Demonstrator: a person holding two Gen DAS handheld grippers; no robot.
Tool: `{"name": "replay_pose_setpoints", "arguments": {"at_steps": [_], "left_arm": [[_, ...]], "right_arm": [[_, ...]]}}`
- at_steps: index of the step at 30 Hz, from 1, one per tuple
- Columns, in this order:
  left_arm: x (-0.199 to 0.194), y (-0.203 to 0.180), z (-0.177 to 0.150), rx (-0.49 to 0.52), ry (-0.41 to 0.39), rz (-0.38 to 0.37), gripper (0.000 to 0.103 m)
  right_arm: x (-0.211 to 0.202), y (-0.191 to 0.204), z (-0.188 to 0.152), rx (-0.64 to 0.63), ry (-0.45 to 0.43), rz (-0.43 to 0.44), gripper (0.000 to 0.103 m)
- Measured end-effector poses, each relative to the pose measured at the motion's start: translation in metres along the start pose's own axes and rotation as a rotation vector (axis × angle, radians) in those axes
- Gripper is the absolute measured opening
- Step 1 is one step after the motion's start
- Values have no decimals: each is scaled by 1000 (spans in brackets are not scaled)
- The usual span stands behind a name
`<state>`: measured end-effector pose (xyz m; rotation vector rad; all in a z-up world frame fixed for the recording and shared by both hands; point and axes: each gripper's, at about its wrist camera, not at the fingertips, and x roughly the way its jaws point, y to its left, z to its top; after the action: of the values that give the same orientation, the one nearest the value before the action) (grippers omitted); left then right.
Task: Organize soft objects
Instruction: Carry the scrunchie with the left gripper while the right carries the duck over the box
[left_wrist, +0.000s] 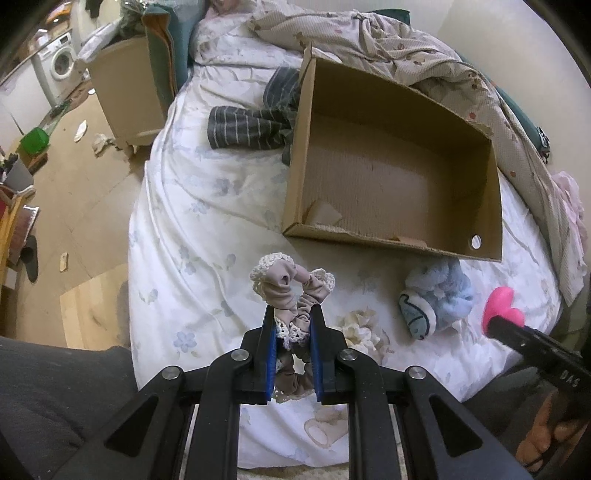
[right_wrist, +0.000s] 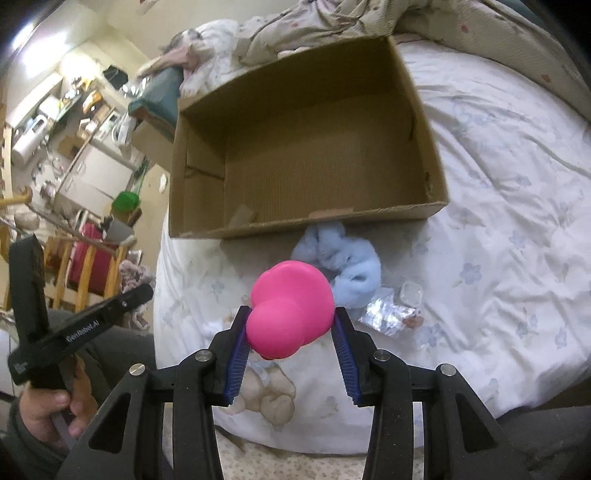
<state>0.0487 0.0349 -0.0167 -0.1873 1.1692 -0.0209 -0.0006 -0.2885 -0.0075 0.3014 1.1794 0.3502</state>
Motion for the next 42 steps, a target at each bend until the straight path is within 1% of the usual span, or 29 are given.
{"name": "replay_pose_setpoints", "arguments": {"at_steps": [4, 7, 10, 13, 15, 18, 21, 26, 29, 32, 34, 36, 39, 41, 42], "left_arm": [[-10, -4, 4, 4, -27, -7, 14], [-20, -1, 11, -71, -21, -81, 14], [-33, -6, 26, -82, -60, -77, 14], [-41, -14, 42, -62, -90, -75, 14], [-46, -17, 51, -49, -103, -78, 14], [-49, -20, 62, -33, -113, -81, 14], [-48, -28, 74, 9, -133, -58, 14], [-31, -40, 95, 42, -120, -47, 14], [-14, -51, 104, 79, -117, -22, 14], [5, -58, 108, 91, -102, -13, 14], [19, -56, 110, 57, -51, -39, 14], [31, -55, 112, 35, -37, -48, 14], [42, -61, 109, 73, -29, -45, 14], [48, -64, 106, 90, -28, -47, 14], [51, -66, 105, 104, -36, -31, 14]], "right_arm": [[-8, 5, 4, 5, -54, 8, 45], [-18, 6, 12, 31, -74, 5, 45], [-31, 9, 18, 40, -99, 16, 45], [-41, 15, 29, 9, -123, 19, 45], [-47, 15, 38, 3, -142, 38, 45], [-50, 9, 49, 21, -165, 49, 45], [-49, 4, 62, 32, -180, 47, 45], [-36, -6, 83, 27, -199, 25, 45], [-18, -16, 94, 47, -180, 4, 45], [1, -25, 96, 65, -151, -7, 45], [12, -29, 95, 76, -130, -11, 45], [22, -29, 95, 74, -111, -18, 45], [34, -25, 94, 39, -85, -42, 45], [40, -22, 94, 4, -70, -84, 45], [42, -21, 94, -6, -65, -98, 45]]}}
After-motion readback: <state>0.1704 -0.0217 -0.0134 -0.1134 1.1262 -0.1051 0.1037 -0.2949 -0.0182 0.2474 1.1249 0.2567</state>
